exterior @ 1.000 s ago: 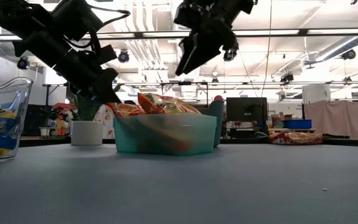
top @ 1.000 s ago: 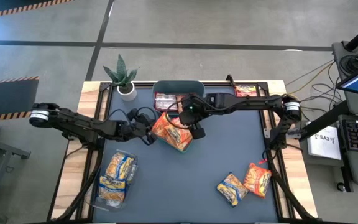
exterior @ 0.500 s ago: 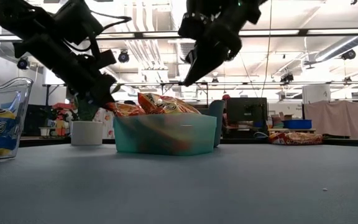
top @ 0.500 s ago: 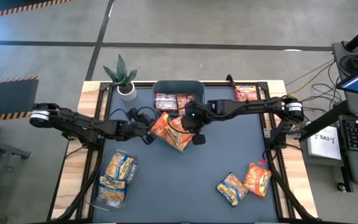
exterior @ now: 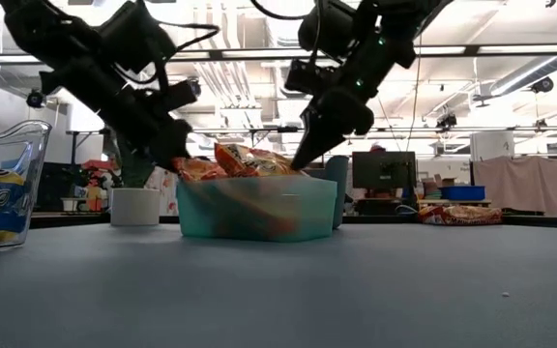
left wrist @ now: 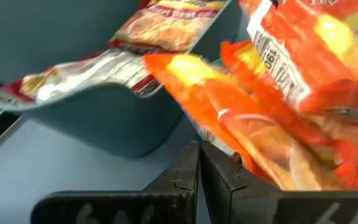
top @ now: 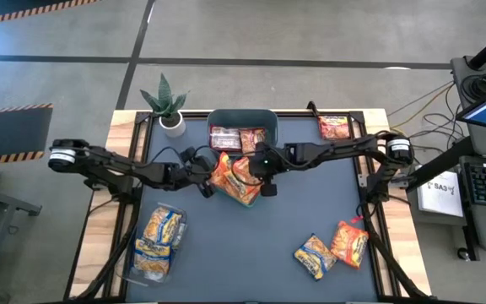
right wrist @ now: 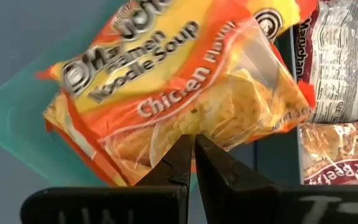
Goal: Sort Maruchan noodles
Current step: Put the orange noodle pack into the green bin
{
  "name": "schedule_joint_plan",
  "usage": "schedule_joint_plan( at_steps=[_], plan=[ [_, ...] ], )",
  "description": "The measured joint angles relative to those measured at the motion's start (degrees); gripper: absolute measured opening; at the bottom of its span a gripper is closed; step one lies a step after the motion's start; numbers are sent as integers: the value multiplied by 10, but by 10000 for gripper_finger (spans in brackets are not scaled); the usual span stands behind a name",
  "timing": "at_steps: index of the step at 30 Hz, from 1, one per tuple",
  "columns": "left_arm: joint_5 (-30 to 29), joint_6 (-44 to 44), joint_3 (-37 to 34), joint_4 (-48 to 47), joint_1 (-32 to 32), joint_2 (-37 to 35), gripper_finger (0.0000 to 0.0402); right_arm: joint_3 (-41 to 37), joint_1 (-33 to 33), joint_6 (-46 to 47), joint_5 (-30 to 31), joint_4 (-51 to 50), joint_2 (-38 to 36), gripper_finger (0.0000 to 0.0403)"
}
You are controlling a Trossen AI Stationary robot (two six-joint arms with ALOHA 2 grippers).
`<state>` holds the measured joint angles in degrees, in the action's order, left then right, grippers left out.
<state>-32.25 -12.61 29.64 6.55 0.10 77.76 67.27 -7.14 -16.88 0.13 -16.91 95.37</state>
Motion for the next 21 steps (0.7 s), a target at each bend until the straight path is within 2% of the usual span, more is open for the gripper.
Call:
schedule_joint_plan(
  at_steps=[9,21],
  plan=[
    [39,25,35,1,0,12,0,-57,0,14,1,101,0,12],
    [57,29,82,6,-1,11,0,-71,6,34,1,169,2,12]
  ],
)
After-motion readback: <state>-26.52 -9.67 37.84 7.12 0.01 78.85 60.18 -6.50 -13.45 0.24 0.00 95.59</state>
